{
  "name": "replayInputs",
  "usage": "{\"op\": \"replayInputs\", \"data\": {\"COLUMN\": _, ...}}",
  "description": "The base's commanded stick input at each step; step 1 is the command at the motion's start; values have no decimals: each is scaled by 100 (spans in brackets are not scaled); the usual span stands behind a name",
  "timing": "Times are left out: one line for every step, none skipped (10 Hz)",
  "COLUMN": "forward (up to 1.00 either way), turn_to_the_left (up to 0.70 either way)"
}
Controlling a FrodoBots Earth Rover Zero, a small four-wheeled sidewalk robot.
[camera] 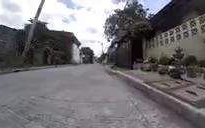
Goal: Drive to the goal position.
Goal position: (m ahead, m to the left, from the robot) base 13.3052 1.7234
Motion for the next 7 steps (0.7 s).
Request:
{"op": "replayInputs", "data": {"forward": 100, "turn_to_the_left": 0}}
{"op": "replayInputs", "data": {"forward": 100, "turn_to_the_left": 0}}
{"op": "replayInputs", "data": {"forward": 100, "turn_to_the_left": 0}}
{"op": "replayInputs", "data": {"forward": 100, "turn_to_the_left": 0}}
{"op": "replayInputs", "data": {"forward": 100, "turn_to_the_left": 0}}
{"op": "replayInputs", "data": {"forward": 100, "turn_to_the_left": 0}}
{"op": "replayInputs", "data": {"forward": 100, "turn_to_the_left": 0}}
